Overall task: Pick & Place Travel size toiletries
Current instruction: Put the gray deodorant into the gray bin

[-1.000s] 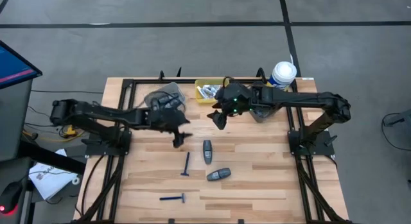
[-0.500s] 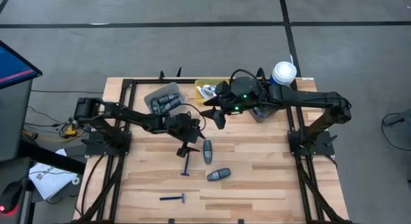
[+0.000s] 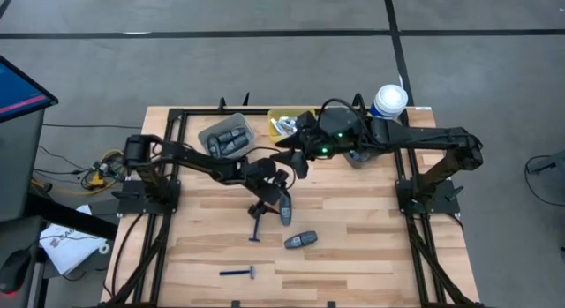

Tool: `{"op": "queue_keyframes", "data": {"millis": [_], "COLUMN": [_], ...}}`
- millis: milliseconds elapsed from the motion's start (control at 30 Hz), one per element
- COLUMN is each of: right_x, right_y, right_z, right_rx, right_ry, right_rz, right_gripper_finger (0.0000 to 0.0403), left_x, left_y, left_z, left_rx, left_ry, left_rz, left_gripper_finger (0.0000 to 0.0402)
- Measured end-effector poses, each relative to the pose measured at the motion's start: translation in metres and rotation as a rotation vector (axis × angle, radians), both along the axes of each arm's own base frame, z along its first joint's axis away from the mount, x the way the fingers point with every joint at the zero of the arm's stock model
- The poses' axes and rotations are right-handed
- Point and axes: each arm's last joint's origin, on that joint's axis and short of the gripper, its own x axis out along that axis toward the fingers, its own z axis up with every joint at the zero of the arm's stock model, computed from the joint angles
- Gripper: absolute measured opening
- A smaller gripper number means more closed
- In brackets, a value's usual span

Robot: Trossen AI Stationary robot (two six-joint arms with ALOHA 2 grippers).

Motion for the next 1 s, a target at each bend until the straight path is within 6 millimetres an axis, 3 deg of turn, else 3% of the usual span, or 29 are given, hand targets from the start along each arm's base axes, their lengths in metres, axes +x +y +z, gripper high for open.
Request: {"op": "queue_keyframes", "data": {"millis": [367, 533, 733, 1000], "right_x": [0.0, 0.0, 0.0, 0.0], "right_y": [0.001, 0.001, 0.0, 0.002], "right_z": [0.001, 0.0, 0.0, -0.002], "right_rx": [0.0, -0.021, -0.034, -0.058], "right_ry": [-0.007, -0.007, -0.006, 0.019], "right_rz": [0.001, 0.009, 0.011, 0.026], "right_gripper_finger": [0.0248, 0.0248, 0.0248, 0.0248], "left_x": [0.013, 0.009, 0.007, 0.008], "left_y": [0.018, 0.023, 0.021, 0.015], "left_z": [-0.026, -0.036, -0.037, -0.019], "left_rx": [0.054, 0.073, 0.017, -0.052], "left_ry": [0.068, 0.173, 0.228, 0.18], "left_rz": [0.045, 0.087, 0.139, 0.22], "left_gripper_finger": [0.029, 0.029, 0.0286, 0.0287]}}
